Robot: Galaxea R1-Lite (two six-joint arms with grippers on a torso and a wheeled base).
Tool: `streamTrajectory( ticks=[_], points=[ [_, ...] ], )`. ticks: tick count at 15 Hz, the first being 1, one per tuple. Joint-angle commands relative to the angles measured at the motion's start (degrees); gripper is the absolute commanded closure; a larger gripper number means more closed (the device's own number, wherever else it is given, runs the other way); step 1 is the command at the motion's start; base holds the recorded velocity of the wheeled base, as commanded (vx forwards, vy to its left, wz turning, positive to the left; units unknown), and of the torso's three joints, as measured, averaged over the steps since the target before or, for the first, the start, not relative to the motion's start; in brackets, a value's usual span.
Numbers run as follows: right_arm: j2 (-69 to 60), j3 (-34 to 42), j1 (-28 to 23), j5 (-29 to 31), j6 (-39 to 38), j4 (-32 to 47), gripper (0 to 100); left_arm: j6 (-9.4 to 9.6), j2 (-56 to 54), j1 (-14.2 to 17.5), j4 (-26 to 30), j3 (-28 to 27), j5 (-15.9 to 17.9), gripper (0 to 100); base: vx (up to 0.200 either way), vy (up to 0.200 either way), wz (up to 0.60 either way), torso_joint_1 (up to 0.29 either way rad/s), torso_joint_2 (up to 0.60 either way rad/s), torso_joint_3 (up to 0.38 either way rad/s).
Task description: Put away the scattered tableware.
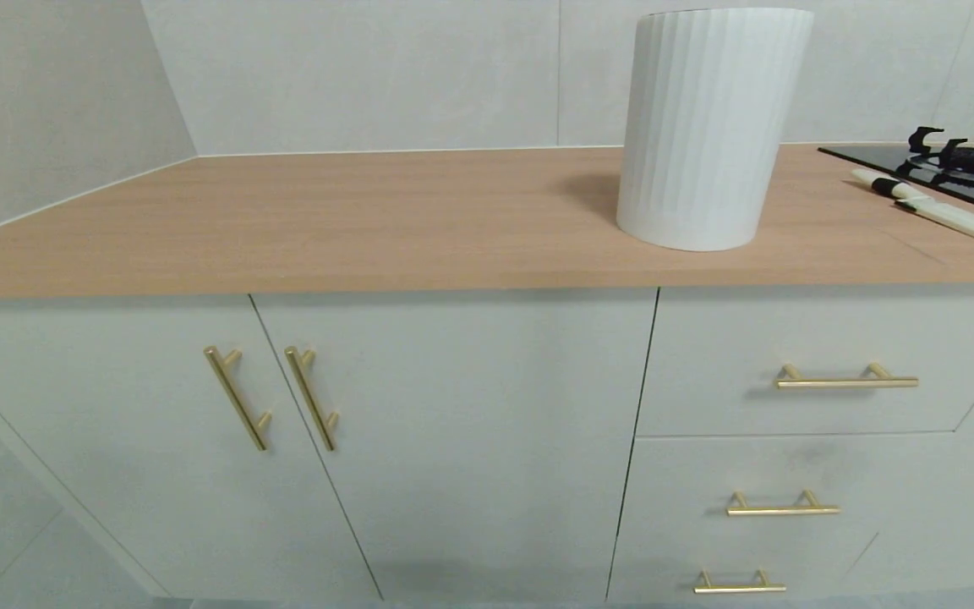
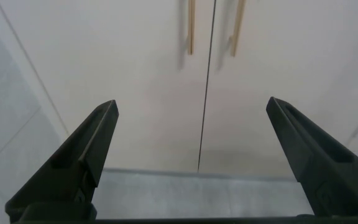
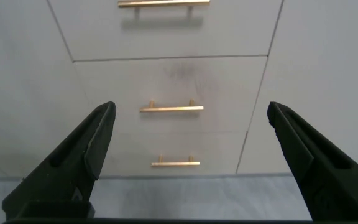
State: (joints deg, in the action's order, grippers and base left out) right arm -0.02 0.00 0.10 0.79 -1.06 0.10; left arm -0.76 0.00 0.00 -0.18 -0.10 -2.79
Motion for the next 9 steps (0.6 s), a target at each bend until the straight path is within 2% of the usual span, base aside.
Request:
streamTrajectory(
  ticks=[1,9],
  points=[
    [0.11,0.00,-0.01,0.00,0.01,-0.01,0,-0.04,0.00,0.00,0.01,0.01,-0.02,0,0.000,0.000,0.00,0.000,0.00,0.000],
    [0.11,0.00,-0.01,0.00,0.09,-0.01,0,-0.12,0.00,0.00,0.01,0.01,-0.02,0,0.000,0.000,0.00,0.000,0.00,0.000]
  ],
)
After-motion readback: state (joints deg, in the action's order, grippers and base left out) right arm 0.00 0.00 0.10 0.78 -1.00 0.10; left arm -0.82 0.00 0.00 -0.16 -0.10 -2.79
